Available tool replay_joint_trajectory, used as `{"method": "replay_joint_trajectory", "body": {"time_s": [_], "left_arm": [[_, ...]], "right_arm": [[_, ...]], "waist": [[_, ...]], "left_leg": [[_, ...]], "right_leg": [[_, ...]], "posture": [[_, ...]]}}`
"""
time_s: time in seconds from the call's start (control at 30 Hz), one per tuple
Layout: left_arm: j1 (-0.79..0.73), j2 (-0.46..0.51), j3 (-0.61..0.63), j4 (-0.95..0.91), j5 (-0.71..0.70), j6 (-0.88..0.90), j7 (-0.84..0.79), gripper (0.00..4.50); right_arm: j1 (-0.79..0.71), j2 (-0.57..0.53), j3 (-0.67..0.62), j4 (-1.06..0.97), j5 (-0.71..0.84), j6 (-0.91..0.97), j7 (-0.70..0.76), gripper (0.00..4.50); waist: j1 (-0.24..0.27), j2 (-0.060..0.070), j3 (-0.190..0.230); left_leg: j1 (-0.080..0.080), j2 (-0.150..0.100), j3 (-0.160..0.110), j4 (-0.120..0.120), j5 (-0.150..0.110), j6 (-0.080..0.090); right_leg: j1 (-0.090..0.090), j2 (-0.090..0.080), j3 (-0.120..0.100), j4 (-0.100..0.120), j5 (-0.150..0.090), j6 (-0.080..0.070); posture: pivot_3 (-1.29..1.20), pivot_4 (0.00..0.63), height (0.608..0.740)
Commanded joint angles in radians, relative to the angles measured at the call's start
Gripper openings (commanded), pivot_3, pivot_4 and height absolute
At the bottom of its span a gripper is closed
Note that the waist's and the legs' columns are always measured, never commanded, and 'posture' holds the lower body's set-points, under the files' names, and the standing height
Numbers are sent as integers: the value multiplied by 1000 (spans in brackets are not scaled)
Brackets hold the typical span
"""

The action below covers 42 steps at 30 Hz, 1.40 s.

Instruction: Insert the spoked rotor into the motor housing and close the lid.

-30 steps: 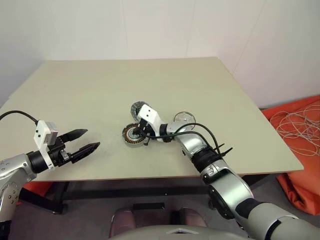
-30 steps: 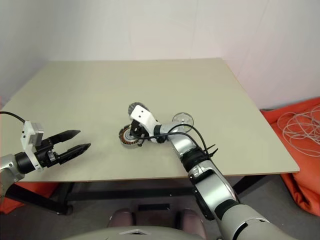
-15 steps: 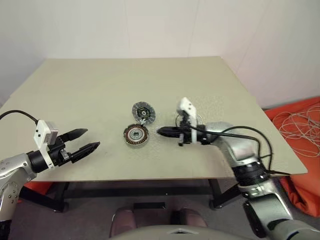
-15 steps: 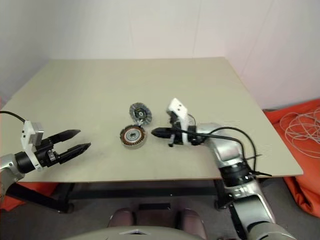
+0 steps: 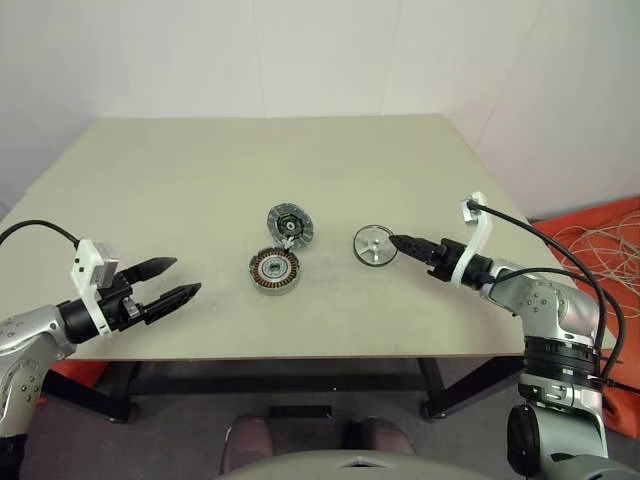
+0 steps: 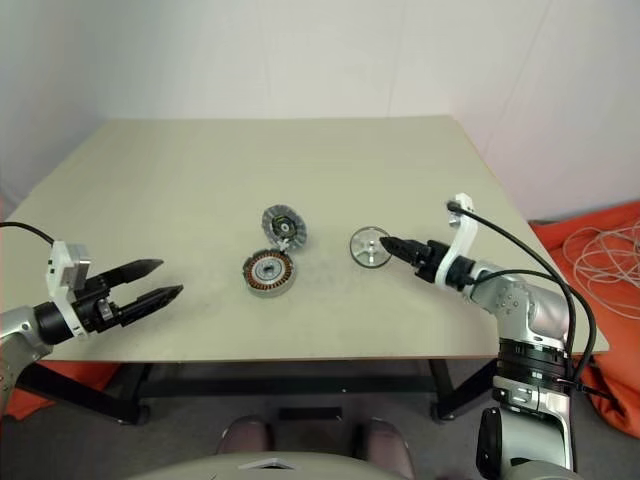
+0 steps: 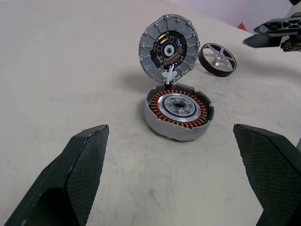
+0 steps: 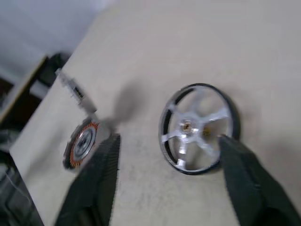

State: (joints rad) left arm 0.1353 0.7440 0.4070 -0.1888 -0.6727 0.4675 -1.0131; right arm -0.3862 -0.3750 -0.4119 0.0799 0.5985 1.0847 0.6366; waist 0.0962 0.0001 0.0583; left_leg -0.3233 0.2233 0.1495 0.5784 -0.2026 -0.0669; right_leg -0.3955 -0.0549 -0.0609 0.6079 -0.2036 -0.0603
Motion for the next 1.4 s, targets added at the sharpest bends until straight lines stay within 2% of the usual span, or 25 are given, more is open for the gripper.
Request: {"method": "replay_joint_trajectory", "body": {"time_s": [0.03, 0.67, 0.9, 1.4], "left_arm": [[-4, 10, 16, -10, 1, -17, -8, 4500], [-25, 21, 8, 11, 10, -15, -28, 4500], [-86, 37, -11, 52, 23, -15, -48, 4500], [-93, 15, -28, 41, 30, -17, -44, 4500]], "right_arm": [[-19, 8, -56, 25, 38, 11, -68, 4456], [-3, 73, -8, 124, 38, -30, -143, 4456], [-13, 95, 12, 156, 41, -81, -148, 4456], [-42, 121, 25, 156, 60, -92, -162, 4456]], "waist": [[0, 0, 0], [0, 3, 0], [-2, 2, 0], [-5, 2, -1]], "left_leg": [[0, 0, 0, 0, 0, 0], [-2, 0, 0, 0, 0, 0], [10, -1, 0, 0, 0, -1], [10, 0, 0, 0, 0, -1]], "right_leg": [[0, 0, 0, 0, 0, 0], [0, -1, -1, 0, 0, 0], [8, -1, -1, -2, -1, 1], [7, 0, -2, -3, -1, 1]], "posture": [[0, 0, 740], [0, 0, 740], [0, 0, 740], [0, 0, 740]]}}
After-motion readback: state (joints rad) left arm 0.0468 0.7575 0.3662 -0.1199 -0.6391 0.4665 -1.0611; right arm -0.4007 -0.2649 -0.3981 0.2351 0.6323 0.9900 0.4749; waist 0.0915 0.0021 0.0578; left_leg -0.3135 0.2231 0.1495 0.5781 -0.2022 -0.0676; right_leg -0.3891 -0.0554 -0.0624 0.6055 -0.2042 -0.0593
